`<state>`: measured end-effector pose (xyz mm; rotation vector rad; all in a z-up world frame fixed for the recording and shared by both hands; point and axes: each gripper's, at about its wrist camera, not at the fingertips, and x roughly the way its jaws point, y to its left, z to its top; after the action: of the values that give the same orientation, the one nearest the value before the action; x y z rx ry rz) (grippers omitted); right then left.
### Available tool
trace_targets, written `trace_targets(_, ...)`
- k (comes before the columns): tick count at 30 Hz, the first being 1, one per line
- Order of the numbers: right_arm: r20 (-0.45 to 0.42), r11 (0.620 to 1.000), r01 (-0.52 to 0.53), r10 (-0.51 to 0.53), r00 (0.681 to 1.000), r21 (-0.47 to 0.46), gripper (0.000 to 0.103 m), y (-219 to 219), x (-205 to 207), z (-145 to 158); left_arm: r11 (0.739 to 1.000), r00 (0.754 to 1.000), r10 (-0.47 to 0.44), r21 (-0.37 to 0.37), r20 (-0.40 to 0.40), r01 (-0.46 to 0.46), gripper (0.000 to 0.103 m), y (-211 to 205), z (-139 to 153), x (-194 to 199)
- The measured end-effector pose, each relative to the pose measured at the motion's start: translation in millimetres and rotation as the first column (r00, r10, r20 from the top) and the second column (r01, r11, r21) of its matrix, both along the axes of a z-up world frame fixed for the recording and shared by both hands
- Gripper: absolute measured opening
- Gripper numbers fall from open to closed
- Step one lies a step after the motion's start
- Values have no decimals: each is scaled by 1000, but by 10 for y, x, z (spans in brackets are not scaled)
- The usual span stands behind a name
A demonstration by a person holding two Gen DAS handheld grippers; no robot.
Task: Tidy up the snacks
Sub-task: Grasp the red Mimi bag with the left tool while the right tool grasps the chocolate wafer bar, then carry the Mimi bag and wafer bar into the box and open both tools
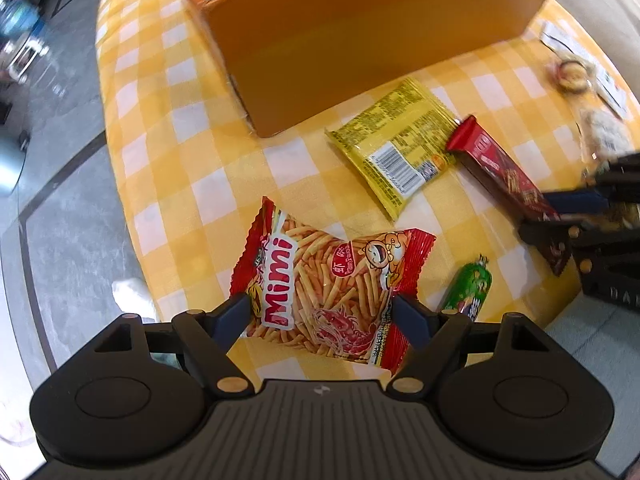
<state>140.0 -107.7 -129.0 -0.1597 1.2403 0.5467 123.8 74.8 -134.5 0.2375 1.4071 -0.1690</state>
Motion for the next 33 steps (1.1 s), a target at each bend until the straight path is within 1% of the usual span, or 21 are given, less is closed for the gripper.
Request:
trace_targets(1,0,1000,1,-1,1000,3,21,-2,-1,-4,1000,1000,19,-8,-2,-19,88,0,3,4)
trace_targets(5,-11,1000,19,-19,1000,22,21,-44,-17,-4,998,998,59,12,13,-59,79,-22,24,-23)
trace_targets(7,-15,999,27,-27,1000,33,21,-62,-21,0,997,997,80,9,24,-80,74,-29,34,-33)
trace_targets(9,-15,999,34,-34,999,41,21,-109,-46,36,994,994,106,-7,34,-105,65,-20,60,-55)
trace_targets(12,-15,997,46,-45,999,57,21,-149,-56,80,989,989,142,-41,49,-140,60,3,111,-94)
trace_targets(15,-12,995,62,-62,998,72,20,-194,-68,125,983,982,178,-68,70,-173,58,3,171,-162)
trace_targets(22,-17,986,116,-114,993,123,20,-309,-61,229,976,968,203,-112,145,-188,58,-111,429,-310)
trace_targets(26,-25,976,143,-140,990,166,20,-430,-75,320,972,959,215,-138,184,-192,58,-148,608,-358)
trace_targets(30,-35,960,175,-172,985,220,20,-557,-87,440,973,953,209,-149,220,-178,58,-206,787,-389)
trace_targets(33,-29,947,194,-193,981,255,20,-654,-92,561,972,951,206,-161,233,-171,58,-245,879,-385)
